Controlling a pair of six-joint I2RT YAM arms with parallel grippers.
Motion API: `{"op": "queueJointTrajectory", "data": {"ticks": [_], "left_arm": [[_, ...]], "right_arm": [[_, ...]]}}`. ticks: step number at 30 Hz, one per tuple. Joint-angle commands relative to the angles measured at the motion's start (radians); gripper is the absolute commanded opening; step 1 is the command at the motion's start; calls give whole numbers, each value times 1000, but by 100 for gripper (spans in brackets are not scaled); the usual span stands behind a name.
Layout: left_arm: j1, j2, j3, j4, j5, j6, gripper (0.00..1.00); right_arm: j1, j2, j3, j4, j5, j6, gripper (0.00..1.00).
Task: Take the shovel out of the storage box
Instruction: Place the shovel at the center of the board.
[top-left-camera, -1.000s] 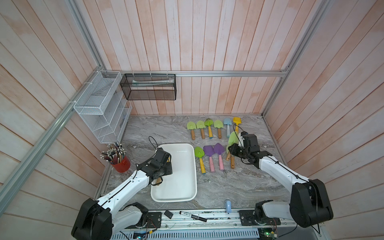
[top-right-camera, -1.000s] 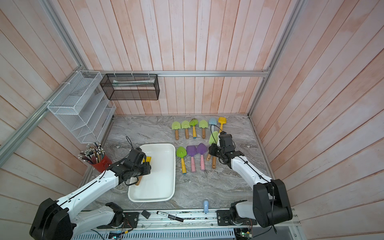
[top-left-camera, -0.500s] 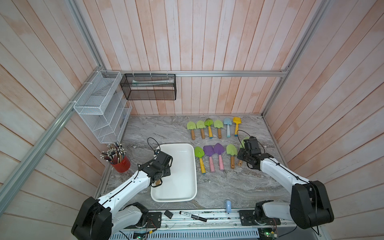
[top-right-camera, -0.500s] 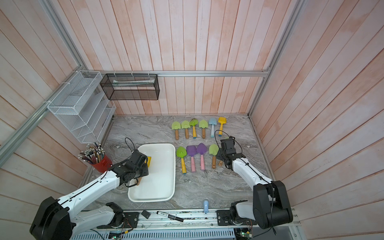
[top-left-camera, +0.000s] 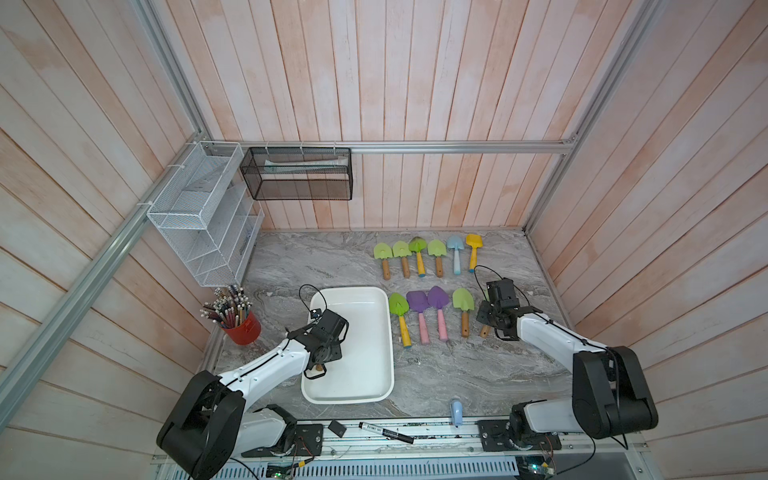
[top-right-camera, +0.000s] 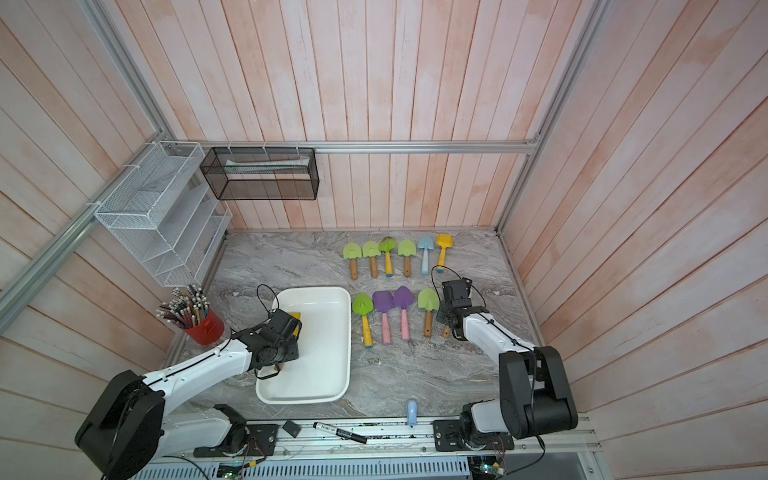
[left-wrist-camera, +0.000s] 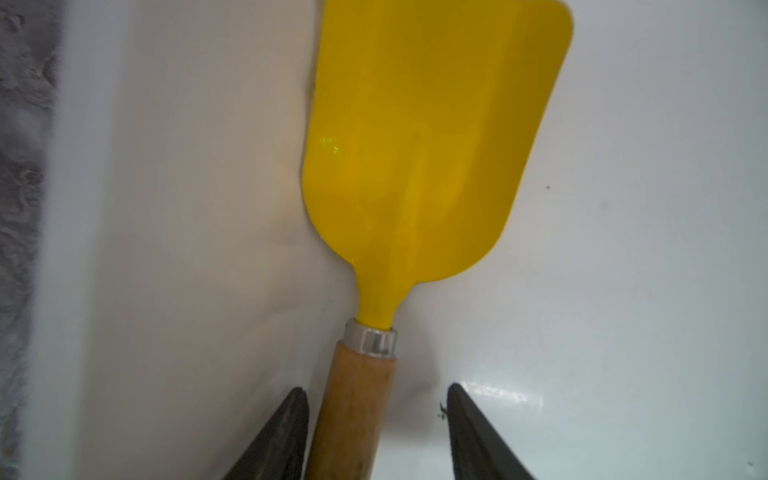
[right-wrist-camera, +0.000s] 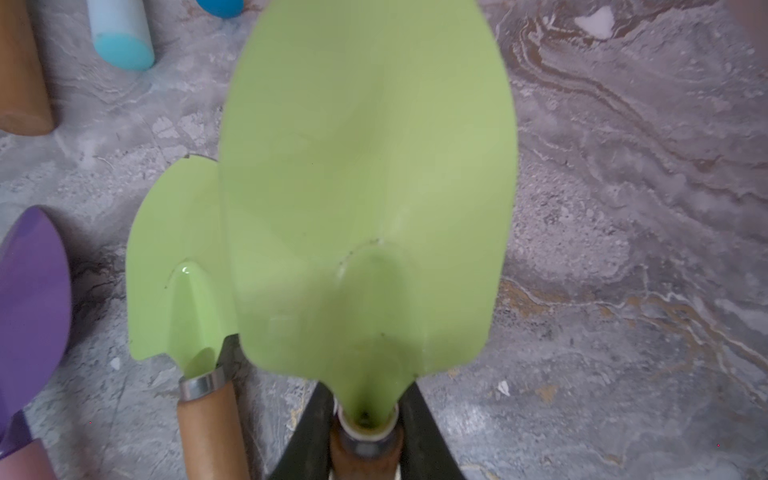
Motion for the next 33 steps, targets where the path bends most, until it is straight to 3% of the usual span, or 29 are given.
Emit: {"op": "queueJointTrajectory", "data": {"ticks": [1,19,33], "left_arm": [[1,20,-15,65,56,-10,56],[-5,-19,-73,114,165,-23,54],[-48,-20,-87,100,158,-54,55]], "right_arm": [[-10,38,9,22,9,-14,15],[-23,190,58,89,-28,3,16],[-23,164,61,87,-45,3,37]]}}
